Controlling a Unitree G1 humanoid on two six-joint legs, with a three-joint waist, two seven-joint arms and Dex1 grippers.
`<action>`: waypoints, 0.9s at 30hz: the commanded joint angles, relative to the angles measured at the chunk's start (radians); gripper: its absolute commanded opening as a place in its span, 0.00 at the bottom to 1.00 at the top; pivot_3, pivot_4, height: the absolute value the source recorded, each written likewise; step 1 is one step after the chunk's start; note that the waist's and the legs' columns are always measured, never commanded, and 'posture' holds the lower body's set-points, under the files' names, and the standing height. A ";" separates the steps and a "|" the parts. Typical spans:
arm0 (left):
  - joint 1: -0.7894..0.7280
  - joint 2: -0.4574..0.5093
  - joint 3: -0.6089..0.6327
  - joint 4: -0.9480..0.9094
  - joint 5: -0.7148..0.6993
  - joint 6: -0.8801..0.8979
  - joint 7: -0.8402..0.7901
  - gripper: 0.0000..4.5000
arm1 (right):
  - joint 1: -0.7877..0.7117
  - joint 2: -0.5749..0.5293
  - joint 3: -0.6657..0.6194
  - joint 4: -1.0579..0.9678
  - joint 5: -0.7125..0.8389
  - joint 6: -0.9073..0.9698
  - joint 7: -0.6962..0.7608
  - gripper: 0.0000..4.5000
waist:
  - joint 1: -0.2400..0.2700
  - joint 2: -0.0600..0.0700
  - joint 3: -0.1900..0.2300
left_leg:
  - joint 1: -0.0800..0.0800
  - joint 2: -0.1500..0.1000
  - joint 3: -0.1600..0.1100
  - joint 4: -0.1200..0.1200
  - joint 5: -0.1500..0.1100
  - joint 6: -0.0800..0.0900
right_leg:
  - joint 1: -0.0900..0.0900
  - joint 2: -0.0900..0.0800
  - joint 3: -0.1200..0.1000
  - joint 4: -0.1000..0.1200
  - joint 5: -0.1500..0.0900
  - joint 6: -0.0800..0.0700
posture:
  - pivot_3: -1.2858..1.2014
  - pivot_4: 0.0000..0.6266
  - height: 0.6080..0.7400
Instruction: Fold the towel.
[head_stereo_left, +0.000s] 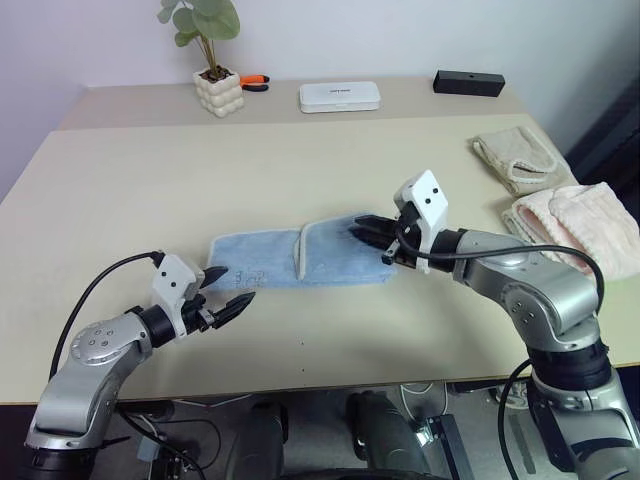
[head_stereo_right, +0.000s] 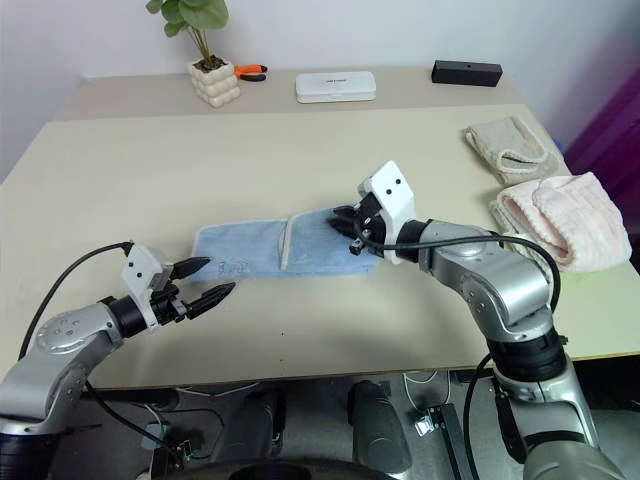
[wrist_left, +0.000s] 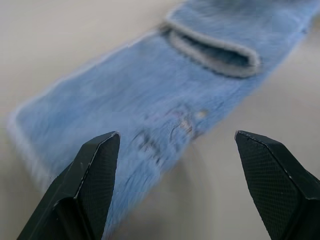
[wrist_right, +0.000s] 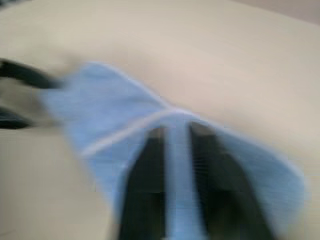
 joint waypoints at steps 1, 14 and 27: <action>0.031 -0.048 0.056 -0.072 -0.082 0.057 0.058 0.83 | -0.002 0.044 0.085 0.090 -0.106 -0.142 0.037 0.02 | 0.000 0.000 0.000 | 0.000 0.000 0.000 0.000 0.000 0.000 | 0.000 0.000 0.000 0.000 0.000 0.001 | 0.52 0.24 0.98; 0.185 -0.212 0.145 -0.207 -0.276 0.247 0.295 0.83 | 0.028 0.132 0.148 0.260 -0.267 -0.395 0.146 0.14 | 0.000 -0.001 -0.001 | 0.003 0.000 0.000 0.000 0.000 0.000 | 0.003 0.000 0.000 0.001 0.000 -0.001 | 0.52 0.24 0.98; 0.007 -0.498 0.241 -0.084 -0.852 0.372 0.952 1.00 | -0.024 0.060 0.131 0.006 -0.264 -0.440 0.315 0.99 | 0.008 -0.002 -0.001 | 0.005 -0.001 -0.003 0.001 0.000 0.000 | 0.007 -0.001 -0.001 0.001 0.001 0.002 | 0.52 0.24 0.98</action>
